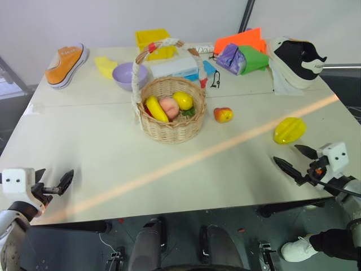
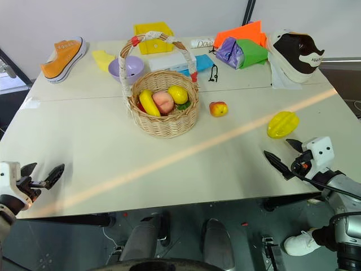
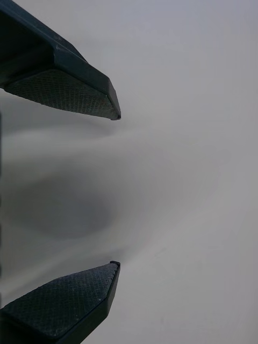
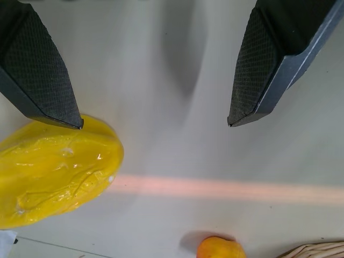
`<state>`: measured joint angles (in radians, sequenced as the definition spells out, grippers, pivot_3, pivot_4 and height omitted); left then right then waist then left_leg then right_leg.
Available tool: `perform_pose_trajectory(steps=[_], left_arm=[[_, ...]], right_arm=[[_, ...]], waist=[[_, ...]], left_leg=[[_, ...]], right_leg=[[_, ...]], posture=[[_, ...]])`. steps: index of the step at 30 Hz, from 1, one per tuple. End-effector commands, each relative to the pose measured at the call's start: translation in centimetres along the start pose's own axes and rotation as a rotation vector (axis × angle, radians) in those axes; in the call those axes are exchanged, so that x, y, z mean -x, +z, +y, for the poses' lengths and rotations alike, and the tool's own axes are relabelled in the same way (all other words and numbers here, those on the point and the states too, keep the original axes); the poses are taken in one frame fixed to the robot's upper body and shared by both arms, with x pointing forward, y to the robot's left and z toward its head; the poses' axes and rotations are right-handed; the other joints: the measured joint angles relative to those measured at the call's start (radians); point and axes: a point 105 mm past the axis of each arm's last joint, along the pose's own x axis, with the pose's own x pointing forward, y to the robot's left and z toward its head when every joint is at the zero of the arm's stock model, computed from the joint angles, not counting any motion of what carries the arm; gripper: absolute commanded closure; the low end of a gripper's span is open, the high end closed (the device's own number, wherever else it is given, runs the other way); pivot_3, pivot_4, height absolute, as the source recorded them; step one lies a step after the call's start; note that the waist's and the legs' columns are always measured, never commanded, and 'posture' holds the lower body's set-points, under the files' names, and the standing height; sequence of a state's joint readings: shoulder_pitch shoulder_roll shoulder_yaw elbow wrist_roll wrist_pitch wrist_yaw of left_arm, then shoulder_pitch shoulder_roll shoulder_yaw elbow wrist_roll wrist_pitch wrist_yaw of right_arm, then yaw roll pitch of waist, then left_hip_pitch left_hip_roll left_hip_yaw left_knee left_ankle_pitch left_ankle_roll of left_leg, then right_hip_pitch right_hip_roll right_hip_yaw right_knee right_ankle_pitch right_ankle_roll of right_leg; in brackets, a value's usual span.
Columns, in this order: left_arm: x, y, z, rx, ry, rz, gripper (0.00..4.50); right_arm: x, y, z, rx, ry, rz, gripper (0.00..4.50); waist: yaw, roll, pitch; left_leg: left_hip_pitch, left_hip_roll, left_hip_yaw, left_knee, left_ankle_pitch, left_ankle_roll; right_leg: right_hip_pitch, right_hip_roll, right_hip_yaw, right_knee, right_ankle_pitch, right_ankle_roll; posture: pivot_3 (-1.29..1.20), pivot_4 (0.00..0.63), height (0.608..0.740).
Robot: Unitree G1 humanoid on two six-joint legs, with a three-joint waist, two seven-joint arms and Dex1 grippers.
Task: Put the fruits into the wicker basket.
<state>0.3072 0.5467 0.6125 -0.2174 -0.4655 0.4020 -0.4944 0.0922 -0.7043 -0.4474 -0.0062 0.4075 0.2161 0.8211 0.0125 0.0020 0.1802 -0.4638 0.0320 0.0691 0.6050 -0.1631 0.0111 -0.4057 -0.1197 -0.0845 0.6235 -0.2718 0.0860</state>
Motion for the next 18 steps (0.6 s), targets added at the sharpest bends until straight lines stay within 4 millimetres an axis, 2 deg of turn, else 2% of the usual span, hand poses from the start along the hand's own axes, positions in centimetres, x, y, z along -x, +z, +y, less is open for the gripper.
perform_pose_trajectory(steps=[1, 9, 14, 18], left_arm=[[0.1, 1.4, 0.2, -0.035, 0.007, -0.053, 0.00], [-0.7, 2.4, -0.6, -0.031, -0.024, -0.084, 0.00], [-1.2, 3.6, -2.2, -0.048, -0.085, -0.122, 0.00], [-1.8, 5.6, -5.3, -0.041, -0.229, -0.184, 0.00]], right_arm=[[0.1, 0.8, -0.2, 0.016, -0.006, -0.038, 0.01], [-0.1, 0.7, 0.4, -0.008, 0.038, -0.039, 0.01], [-0.5, 2.7, 2.5, -0.009, 0.167, -0.068, 0.01], [-1.4, 4.9, 5.0, 0.032, 0.286, -0.083, 0.01]], waist=[[0.000, 0.000, 0.000], [0.000, 0.000, 0.000], [0.000, 0.000, 0.000], [0.001, 0.000, 0.000]], left_leg=[[0.000, 0.000, 0.000, 0.000, 0.000, 0.000], [0.000, 0.000, 0.002, 0.000, 0.000, 0.000], [0.001, 0.000, 0.003, 0.000, 0.000, 0.001], [0.001, 0.001, 0.003, 0.001, 0.000, 0.001]], right_leg=[[0.000, 0.000, 0.000, 0.000, 0.000, 0.000], [0.000, 0.000, -0.001, 0.000, 0.000, 0.000], [0.000, 0.000, 0.000, 0.000, 0.001, 0.000], [0.000, 0.000, 0.000, 0.001, 0.001, 0.000]], posture=[[0.00, 0.150, 0.740], [0.00, 0.150, 0.740], [0.00, 0.150, 0.740], [0.00, 0.150, 0.740]])
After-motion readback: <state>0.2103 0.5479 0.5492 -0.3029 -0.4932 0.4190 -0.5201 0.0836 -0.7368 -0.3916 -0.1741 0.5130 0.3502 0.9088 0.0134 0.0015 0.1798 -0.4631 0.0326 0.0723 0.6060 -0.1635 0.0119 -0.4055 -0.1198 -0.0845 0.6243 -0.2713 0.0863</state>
